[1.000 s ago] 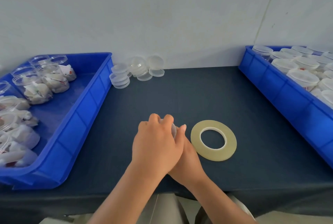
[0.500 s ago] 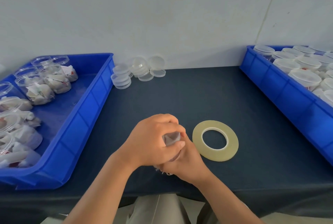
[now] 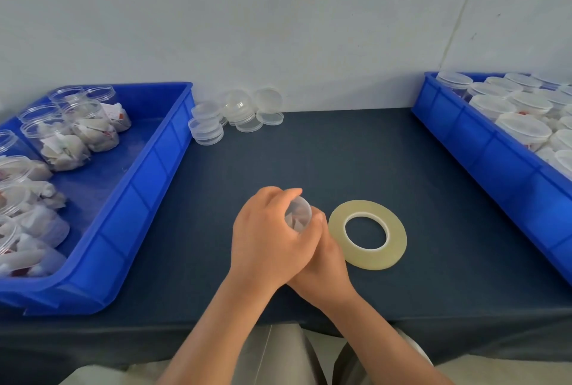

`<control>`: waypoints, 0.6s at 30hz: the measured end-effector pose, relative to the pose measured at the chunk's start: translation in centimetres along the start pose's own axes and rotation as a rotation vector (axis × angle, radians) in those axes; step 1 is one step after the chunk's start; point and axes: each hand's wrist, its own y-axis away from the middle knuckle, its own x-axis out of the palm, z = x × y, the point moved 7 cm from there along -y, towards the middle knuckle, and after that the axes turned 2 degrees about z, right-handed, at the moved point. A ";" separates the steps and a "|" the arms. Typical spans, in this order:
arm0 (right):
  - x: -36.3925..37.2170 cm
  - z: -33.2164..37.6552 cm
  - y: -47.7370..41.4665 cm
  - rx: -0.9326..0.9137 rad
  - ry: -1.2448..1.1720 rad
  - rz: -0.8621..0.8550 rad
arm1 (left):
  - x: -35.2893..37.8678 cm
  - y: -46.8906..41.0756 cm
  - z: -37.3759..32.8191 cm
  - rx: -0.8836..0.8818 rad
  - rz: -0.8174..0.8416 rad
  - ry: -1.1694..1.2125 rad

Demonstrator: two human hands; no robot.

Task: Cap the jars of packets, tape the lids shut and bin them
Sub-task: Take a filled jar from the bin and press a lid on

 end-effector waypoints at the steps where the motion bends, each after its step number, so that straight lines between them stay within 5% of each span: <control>1: -0.1 0.0 0.1 -0.008 -0.018 0.002 | 0.0 -0.1 0.0 0.036 -0.006 0.013; 10: -0.1 -0.4 -0.3 0.015 -0.050 0.048 | -0.3 -1.3 -0.1 0.241 0.160 0.127; 18: 0.8 0.7 -0.4 -0.015 -0.078 0.150 | -0.2 -1.3 0.8 0.307 0.353 -0.141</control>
